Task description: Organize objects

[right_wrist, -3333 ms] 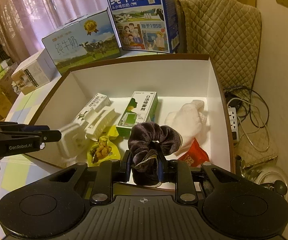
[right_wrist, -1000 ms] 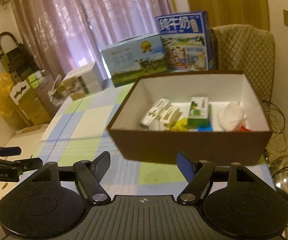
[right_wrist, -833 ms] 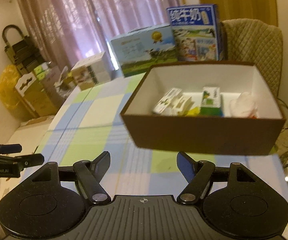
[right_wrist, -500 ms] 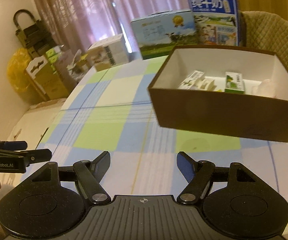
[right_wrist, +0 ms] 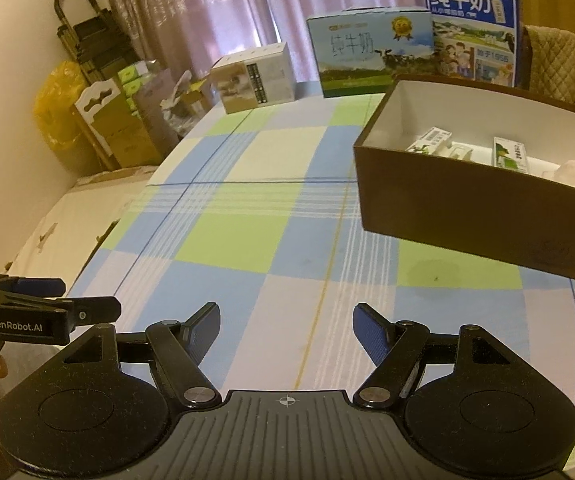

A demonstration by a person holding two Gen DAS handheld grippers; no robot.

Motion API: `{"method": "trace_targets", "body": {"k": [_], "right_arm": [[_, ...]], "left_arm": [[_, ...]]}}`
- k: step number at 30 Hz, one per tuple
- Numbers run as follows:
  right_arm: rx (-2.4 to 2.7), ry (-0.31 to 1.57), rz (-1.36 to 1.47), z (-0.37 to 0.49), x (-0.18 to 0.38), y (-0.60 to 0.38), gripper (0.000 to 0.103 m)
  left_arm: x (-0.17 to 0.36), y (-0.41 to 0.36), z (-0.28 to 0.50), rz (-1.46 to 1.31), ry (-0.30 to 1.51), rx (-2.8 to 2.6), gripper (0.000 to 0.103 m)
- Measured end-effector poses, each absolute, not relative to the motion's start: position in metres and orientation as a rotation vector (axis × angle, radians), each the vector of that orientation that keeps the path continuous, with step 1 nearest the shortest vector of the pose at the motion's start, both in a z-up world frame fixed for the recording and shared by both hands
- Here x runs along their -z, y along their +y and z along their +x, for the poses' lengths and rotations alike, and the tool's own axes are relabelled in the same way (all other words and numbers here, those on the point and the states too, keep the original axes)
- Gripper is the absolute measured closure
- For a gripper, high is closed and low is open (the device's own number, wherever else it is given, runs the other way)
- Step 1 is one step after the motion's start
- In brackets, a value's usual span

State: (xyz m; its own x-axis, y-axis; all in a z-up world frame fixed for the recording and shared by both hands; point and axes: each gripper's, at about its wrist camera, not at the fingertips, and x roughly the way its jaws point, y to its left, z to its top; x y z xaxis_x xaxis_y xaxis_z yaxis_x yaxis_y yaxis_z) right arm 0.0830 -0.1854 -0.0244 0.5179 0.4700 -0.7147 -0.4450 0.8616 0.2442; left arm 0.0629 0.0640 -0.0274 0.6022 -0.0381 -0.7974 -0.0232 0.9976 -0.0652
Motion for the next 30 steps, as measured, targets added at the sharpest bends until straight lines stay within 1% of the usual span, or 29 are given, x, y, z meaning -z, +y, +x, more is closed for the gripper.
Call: {"method": "trace_targets", "body": {"k": [30], "right_arm": [[-0.562, 0.884, 0.003, 0.082, 0.034, -0.173, 0.032]], "left_arm": [[0.034, 0.060, 0.062, -0.080, 0.942, 0.006, 0.001]]}}
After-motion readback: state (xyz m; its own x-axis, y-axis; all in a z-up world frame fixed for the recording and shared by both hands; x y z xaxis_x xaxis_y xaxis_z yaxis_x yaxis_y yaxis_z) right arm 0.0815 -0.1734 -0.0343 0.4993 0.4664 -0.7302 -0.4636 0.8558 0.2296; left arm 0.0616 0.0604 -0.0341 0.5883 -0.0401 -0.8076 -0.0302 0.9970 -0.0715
